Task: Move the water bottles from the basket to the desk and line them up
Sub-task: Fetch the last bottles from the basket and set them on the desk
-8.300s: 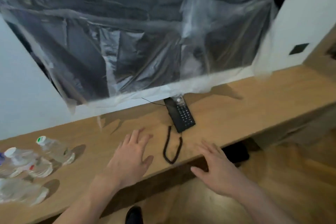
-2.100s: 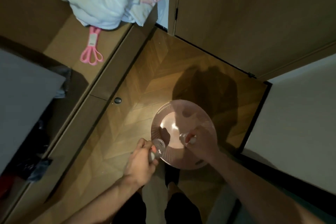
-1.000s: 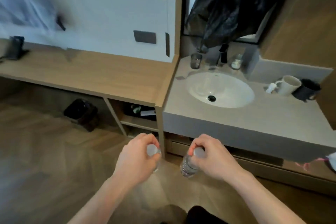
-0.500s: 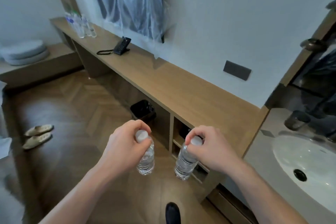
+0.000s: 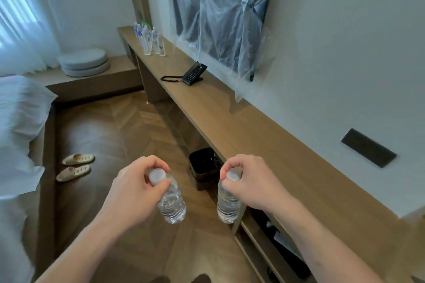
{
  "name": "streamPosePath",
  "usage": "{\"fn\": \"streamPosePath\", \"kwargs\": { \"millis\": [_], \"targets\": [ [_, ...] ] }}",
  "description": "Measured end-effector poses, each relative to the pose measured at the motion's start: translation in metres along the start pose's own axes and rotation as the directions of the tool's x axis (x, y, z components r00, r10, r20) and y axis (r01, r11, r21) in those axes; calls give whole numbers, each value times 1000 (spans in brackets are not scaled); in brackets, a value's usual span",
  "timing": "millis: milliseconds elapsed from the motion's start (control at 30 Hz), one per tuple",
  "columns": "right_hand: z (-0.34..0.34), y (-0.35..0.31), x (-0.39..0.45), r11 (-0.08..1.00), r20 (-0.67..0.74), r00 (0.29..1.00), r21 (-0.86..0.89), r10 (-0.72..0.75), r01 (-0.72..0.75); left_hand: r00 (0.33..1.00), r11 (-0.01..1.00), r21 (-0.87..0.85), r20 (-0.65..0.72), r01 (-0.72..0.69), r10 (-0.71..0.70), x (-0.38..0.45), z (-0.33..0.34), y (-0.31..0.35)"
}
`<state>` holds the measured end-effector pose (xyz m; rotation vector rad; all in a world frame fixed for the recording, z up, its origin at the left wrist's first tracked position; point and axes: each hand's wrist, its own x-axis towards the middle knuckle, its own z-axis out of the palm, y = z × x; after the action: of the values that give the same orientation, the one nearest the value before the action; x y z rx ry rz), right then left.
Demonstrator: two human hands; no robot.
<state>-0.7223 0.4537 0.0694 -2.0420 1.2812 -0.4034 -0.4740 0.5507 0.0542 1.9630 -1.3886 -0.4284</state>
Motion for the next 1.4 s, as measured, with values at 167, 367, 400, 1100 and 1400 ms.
{"fn": "streamPosePath", "kwargs": {
  "millis": [167,367,400,1100,1400],
  "targets": [
    [11,-27,87,999,20,999,-8,-40,40,999,999,-27,-4,32,-32,68,-18,-34],
    [44,-69,190,999,6,999,-17,-48,48,1000,1000,-26,19,-13,13,162,-51,-86],
    [50,-76,206,999,-3,999,-15,-41,41,999,999,-13,21,-30,31,179,-60,-95],
    [97,-145,539,997,-40,999,71,2,1,998,999,-37,63,5,-3,524,-122,-217],
    [83,-148,725,998,-6,999,51,-35,36,999,999,-3,18,32,-32,685,-127,-232]
  ]
}}
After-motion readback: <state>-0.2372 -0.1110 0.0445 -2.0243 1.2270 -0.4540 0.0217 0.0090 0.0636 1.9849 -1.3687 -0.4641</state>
